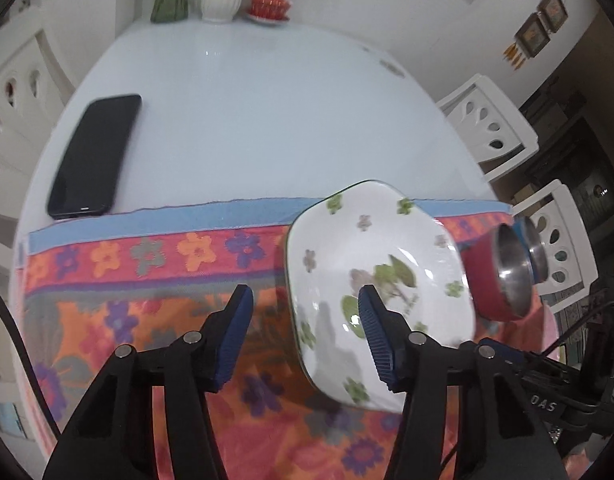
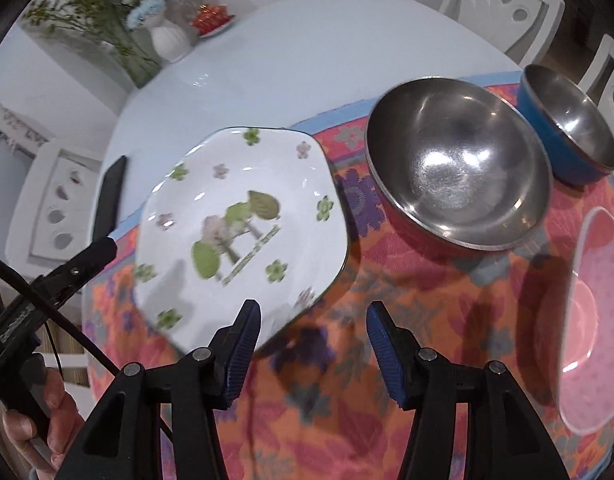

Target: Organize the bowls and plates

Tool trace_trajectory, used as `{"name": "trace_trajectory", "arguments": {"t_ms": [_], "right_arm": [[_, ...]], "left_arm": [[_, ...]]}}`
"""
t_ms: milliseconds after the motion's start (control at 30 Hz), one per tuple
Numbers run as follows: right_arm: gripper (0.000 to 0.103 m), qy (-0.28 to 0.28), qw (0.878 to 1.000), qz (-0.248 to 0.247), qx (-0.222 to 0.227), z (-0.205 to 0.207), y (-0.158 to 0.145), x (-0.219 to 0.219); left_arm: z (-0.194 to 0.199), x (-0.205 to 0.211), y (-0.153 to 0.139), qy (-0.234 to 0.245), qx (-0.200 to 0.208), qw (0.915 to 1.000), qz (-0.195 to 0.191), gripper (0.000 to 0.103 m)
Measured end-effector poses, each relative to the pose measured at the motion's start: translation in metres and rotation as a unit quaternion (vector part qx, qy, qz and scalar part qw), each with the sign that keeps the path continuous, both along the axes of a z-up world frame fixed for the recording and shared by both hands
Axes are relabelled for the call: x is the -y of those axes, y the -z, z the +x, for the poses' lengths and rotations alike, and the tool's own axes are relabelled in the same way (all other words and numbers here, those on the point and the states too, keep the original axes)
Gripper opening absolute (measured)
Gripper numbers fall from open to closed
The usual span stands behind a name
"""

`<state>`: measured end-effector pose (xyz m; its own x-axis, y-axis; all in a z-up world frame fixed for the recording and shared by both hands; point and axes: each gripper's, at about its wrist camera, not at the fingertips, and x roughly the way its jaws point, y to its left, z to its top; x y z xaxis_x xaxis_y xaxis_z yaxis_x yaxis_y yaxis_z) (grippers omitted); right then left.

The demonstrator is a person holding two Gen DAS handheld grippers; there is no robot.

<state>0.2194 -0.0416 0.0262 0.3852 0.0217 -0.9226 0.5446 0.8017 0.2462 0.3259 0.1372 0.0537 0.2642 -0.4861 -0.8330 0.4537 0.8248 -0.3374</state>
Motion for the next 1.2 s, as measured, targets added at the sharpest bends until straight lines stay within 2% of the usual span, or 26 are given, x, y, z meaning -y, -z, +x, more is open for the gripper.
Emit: {"name": "trace_trajectory", "arguments": {"t_ms": [100,300,567,767,933,1033,1200], "right_arm": [[0.054,-0.001,1.000,0.004,-0.002,0.008,0.008,0.005],[0.052,-0.020,1.000,-0.012,-0.006,0.018,0.018,0.003],[0.050,-0.031,0.999,-0.027,-0.004,0.032,0.027,0.003],[0.050,-0.042,0.998,-0.041,-0.005,0.041,0.028,0.002],[0.050,-0.059,0.997,-0.054,-0.002,0.041,0.028,-0.004],[0.050,-0.081,0.995,-0.064,-0.004,0.040,0.028,-0.008],[0.049,-0.106,0.992,-0.062,-0.002,0.029,0.020,-0.017]], "left_arm": [[0.009,0.007,0.015,0.006,-0.012,0.9999,0.001,0.047],[0.020,0.013,0.033,0.009,-0.021,0.9997,0.001,0.047],[0.038,0.017,0.040,0.020,-0.017,0.9996,-0.008,0.047],[0.048,0.028,0.040,0.029,-0.014,0.9994,-0.009,0.047],[0.044,0.039,0.037,0.063,-0.010,0.9979,-0.015,0.044],[0.035,0.044,0.034,0.075,0.023,0.9967,0.019,0.043],[0.017,0.016,0.018,0.064,0.034,0.9973,0.013,0.043]]}}
